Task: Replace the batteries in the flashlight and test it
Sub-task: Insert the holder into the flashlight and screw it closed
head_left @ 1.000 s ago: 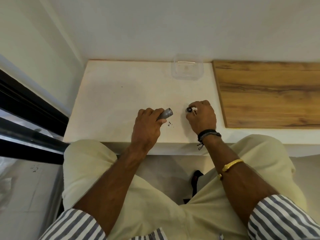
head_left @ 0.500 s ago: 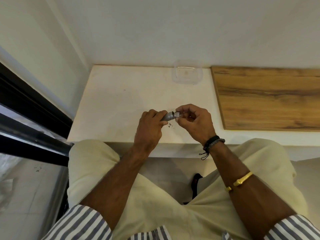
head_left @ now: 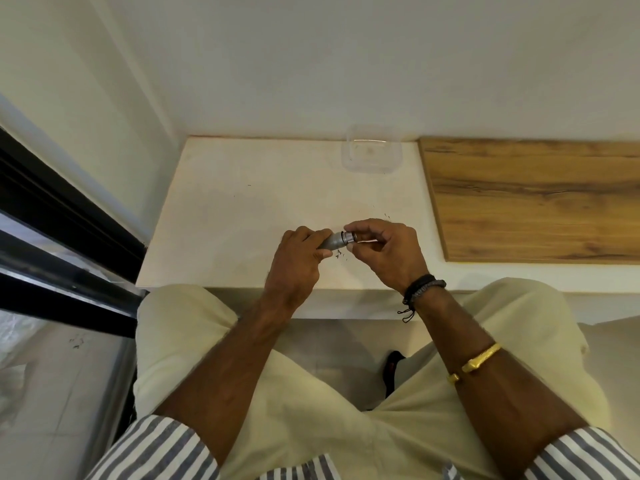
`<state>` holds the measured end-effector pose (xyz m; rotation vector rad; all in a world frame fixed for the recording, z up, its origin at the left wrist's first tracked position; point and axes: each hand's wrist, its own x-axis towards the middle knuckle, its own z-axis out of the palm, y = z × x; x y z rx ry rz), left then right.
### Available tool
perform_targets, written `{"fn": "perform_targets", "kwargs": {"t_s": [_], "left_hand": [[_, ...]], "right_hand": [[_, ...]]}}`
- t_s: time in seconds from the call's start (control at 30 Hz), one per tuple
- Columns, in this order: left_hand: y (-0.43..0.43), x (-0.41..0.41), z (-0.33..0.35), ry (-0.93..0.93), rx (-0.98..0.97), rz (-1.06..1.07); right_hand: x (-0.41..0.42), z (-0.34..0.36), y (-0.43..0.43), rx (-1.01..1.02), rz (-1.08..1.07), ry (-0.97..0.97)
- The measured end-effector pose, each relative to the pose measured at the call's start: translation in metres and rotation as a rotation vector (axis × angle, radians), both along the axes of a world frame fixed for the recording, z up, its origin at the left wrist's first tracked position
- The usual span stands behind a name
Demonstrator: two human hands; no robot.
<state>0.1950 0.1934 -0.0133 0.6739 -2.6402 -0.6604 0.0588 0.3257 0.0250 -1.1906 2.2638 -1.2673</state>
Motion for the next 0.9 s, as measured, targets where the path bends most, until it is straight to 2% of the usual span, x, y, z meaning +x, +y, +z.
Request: {"fn": "perform_targets", "kwargs": {"t_s": [0.37, 0.57, 0.77, 0.9], "left_hand": [[-0.0008, 0.0000, -0.0021, 0.014, 0.053, -0.029], [0.0015, 0.0021, 0.0041, 0.043, -0.010, -0.036], [0.0053, -0.0006, 0.0016, 0.024, -0.038, -0.057], [0.0011, -0.0016, -0.0011, 0.050, -0.018, -0.015]], "right_hand": [[-0.0047, -0.0009, 0.0023, -0.002, 0.074, -0.001], [-0.0019, -0.0048, -0.0009, 0.025, 0.020, -0.008], [0.0020, -0.0054, -0.0053, 0.264, -0.103, 0.041], [-0.0041, -0.0019, -0.0003, 0.130, 0.021, -0.128]]}}
